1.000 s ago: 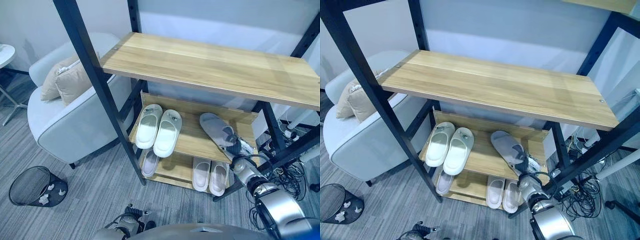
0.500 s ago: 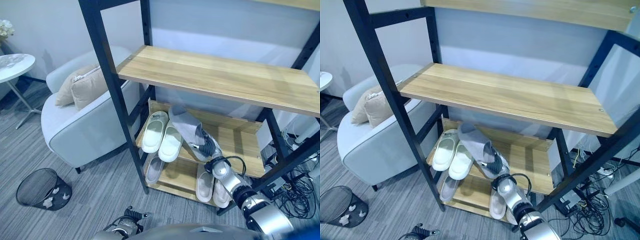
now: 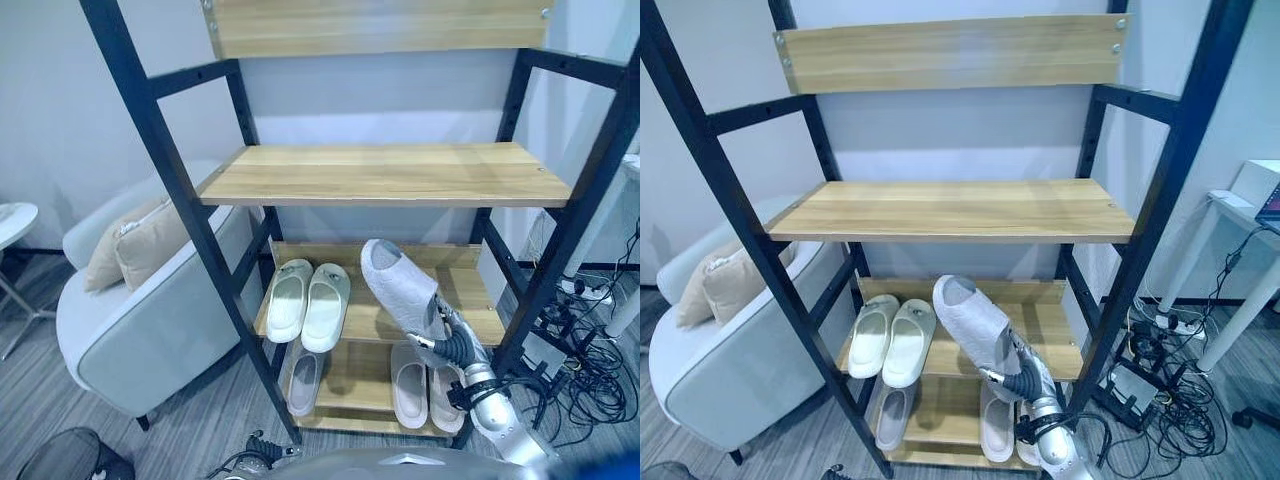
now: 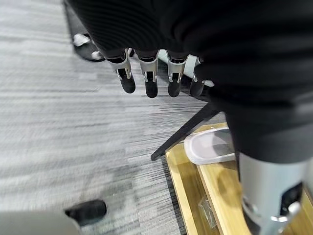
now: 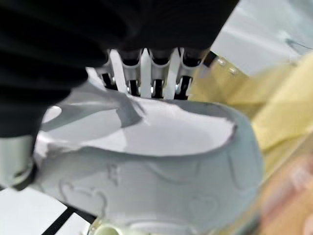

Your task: Arrange the slippers neatly on the shoe rack.

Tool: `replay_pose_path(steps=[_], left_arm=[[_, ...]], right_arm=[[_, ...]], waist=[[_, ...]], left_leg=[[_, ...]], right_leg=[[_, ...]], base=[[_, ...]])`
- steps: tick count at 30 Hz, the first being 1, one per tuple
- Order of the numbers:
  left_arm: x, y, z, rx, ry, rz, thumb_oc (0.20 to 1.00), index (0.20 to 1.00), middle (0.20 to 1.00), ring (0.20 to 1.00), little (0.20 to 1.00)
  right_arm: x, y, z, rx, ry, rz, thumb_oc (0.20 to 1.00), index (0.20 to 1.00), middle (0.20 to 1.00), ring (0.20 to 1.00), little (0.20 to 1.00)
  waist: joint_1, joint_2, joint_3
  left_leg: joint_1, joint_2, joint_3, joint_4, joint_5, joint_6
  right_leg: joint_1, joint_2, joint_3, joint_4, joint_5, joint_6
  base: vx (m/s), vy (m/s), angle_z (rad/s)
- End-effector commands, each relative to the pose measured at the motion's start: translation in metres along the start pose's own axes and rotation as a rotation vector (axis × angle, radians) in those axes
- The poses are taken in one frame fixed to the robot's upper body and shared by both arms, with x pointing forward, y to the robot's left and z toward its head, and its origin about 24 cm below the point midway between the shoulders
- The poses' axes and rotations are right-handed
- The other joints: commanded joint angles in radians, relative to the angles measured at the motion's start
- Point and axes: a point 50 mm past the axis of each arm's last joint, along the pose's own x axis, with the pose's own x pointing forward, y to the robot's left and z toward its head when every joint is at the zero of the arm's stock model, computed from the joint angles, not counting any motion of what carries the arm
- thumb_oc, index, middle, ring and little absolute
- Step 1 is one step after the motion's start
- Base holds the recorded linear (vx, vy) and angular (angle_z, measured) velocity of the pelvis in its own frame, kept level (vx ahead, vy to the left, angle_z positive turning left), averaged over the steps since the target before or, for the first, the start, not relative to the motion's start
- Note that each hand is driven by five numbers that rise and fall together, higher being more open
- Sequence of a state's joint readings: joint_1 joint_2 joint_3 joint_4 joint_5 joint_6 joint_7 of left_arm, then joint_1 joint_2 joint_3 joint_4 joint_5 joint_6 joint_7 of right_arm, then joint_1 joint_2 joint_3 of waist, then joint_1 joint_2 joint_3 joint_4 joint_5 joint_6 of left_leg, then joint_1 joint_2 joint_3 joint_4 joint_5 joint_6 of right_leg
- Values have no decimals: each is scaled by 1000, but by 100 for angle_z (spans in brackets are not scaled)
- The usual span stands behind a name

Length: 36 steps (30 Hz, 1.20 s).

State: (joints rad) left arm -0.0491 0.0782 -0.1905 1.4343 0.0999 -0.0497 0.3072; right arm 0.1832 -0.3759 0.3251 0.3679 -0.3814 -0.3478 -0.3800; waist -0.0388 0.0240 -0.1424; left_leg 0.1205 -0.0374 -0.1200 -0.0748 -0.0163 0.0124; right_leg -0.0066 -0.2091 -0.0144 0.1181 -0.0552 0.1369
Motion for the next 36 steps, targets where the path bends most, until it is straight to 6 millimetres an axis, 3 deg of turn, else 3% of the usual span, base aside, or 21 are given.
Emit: replay_pose_path(steps=[1, 2, 3, 5, 6, 8, 11, 12, 13, 14, 15, 16, 17, 19, 21, 24, 28, 31, 32, 33, 36], left_arm=[[-8, -10, -37, 74, 119, -11, 1000, 1000, 1000, 1000, 1000], [-7, -6, -35, 67, 111, 6, 1000, 1000, 1000, 1000, 1000], [-6, -3, -34, 36, 111, 39, 1000, 1000, 1000, 1000, 1000], [-6, -2, -34, 17, 104, 53, 1000, 1000, 1000, 1000, 1000], [-6, -3, -30, -2, 89, 74, 1000, 1000, 1000, 1000, 1000], [-5, 0, -27, -31, 87, 94, 1000, 1000, 1000, 1000, 1000], [-6, -2, -26, -54, 86, 108, 1000, 1000, 1000, 1000, 1000], [-8, -6, -29, -57, 87, 110, 1000, 1000, 1000, 1000, 1000], [-15, -9, -47, -34, 54, 153, 1000, 1000, 1000, 1000, 1000], [-15, -9, -47, -34, 53, 154, 1000, 1000, 1000, 1000, 1000], [-11, 8, -46, -37, 44, 218, 1000, 1000, 1000, 1000, 1000], [-9, 12, -39, -41, 25, 240, 1000, 1000, 1000, 1000, 1000], [-9, 13, -39, -42, 24, 241, 1000, 1000, 1000, 1000, 1000], [-6, 16, -22, -46, -30, 260, 1000, 1000, 1000, 1000, 1000], [-2, 22, 4, -86, -117, 290, 1000, 1000, 1000, 1000, 1000], [0, 31, 36, -143, -228, 322, 1000, 1000, 1000, 1000, 1000], [-1, 39, 49, -205, -276, 344, 1000, 1000, 1000, 1000, 1000], [0, 47, 63, -222, -316, 359, 1000, 1000, 1000, 1000, 1000], [0, 53, 78, -232, -358, 362, 1000, 1000, 1000, 1000, 1000], [-1, 61, 95, -236, -415, 362, 1000, 1000, 1000, 1000, 1000], [-7, 80, 135, -265, -546, 364, 1000, 1000, 1000, 1000, 1000]], right_arm=[[9, -12, 19, 3, -140, -89, 200, 200, 200, 200, 200], [7, -17, 20, 7, -154, -114, 200, 200, 200, 200, 200], [10, -19, 24, -8, -167, -119, 200, 200, 200, 200, 200], [2, -15, 19, -12, -151, -110, 200, 200, 200, 200, 200], [-5, -14, 17, 3, -136, -92, 200, 200, 200, 200, 200], [-9, -16, 15, 3, -133, -91, 200, 200, 200, 200, 200], [-13, -13, 11, -20, -147, -97, 200, 200, 200, 200, 200], [-14, -15, 7, -38, -145, -130, 200, 200, 200, 200, 200], [-12, -5, 0, -27, -106, -220, 200, 200, 200, 200, 200], [-12, -4, 1, -28, -108, -221, 200, 200, 200, 200, 200], [-14, 13, 4, 49, -83, -264, 200, 200, 200, 200, 200], [-15, 19, 4, 56, -88, -263, 200, 200, 200, 200, 200], [-14, 20, 4, 56, -89, -264, 200, 200, 200, 200, 200], [-9, 23, 1, 79, -86, -278, 200, 200, 200, 200, 200], [1, 17, 1, 72, -115, -296, 200, 200, 200, 200, 200], [24, 9, 11, 6, -217, -312, 200, 200, 200, 200, 200], [22, 16, 8, 16, -186, -365, 200, 200, 200, 200, 200], [28, 8, 7, 99, -128, -405, 200, 200, 200, 200, 200], [44, -9, 12, 142, -135, -428, 200, 200, 200, 200, 200], [71, -36, 23, 142, -163, -448, 200, 200, 200, 200, 200], [115, -92, 61, 198, -255, -498, 200, 200, 200, 200, 200]], waist=[[32, -14, 71], [36, -20, 70], [45, -28, 79], [44, -41, 81], [46, -49, 105], [37, -40, 127], [32, -33, 139], [22, -33, 137], [51, -45, 150], [51, -47, 149], [70, -58, 143], [67, -59, 150], [66, -61, 149], [67, -65, 177], [69, -63, 192], [82, -72, 164], [86, -106, 86], [89, -119, 54], [94, -122, 50], [101, -119, 63], [110, -116, 90]], left_leg=[[-93, -43, 20, 169, -59, 91], [-113, -52, 39, 205, -78, 94], [-136, -67, 69, 242, -97, 94], [-165, -65, 95, 286, -103, 74], [-235, -51, 123, 396, -109, 33], [-299, -22, 138, 510, -101, -18], [-331, 5, 145, 576, -90, -35], [-333, 71, 127, 567, -89, -41], [-356, 122, 33, 523, -34, -32], [-357, 122, 33, 523, -34, -33], [-296, 190, -66, 357, -8, -77], [-301, 161, -69, 368, -70, -98], [-305, 158, -69, 372, -73, -98], [-388, 103, -47, 470, -136, -82], [-550, 70, -40, 610, -182, -52], [-814, 49, -23, 829, -248, -23], [-1082, 31, -3, 1072, -336, -22], [-1206, 22, 5, 1189, -376, -26], [-1289, 19, 10, 1271, -397, -27], [-1363, 18, 12, 1379, -457, -26], [-1491, 16, 16, 1519, -486, -27]], right_leg=[[-77, 105, 15, 220, -112, -76], [-76, 143, -7, 207, -120, -104], [-62, 144, -73, 165, -91, -138], [-4, 164, -51, 82, -85, -175], [16, 168, -45, 31, -65, -192], [11, 170, -58, 23, -63, -195], [-7, 166, -50, 34, -69, -190], [-32, 146, -27, 55, -86, -176], [-67, 138, 4, 103, -107, -167], [-72, 137, 5, 109, -111, -167], [-148, 129, -4, 226, -164, -140], [-193, 82, 2, 282, -177, -119], [-197, 80, 3, 287, -180, -118], [-289, 43, 25, 364, -189, -111], [-438, 41, 33, 444, -184, -96], [-670, 32, 72, 571, -205, -73], [-919, 35, 99, 782, -280, -90], [-1052, 32, 112, 904, -313, -107], [-1140, 30, 121, 994, -335, -112], [-1222, 22, 125, 1110, -392, -117], [-1350, 17, 143, 1241, -414, -118]], base=[[-135, -16, -10], [-162, -53, -24], [-150, -74, -44], [-149, -124, -76], [-205, -126, -43], [-201, -63, 22], [-116, 51, 31], [-125, 210, 10], [-123, 206, 7], [-135, 220, 21], [-118, 265, 23], [-118, 272, 17], [-135, 309, 22], [-194, 252, 24], [-398, 174, -1], [-404, 154, -45], [-118, 48, -9], [-7, -34, 13], [75, -76, 2], [63, -83, -2], [17, -69, 13]])
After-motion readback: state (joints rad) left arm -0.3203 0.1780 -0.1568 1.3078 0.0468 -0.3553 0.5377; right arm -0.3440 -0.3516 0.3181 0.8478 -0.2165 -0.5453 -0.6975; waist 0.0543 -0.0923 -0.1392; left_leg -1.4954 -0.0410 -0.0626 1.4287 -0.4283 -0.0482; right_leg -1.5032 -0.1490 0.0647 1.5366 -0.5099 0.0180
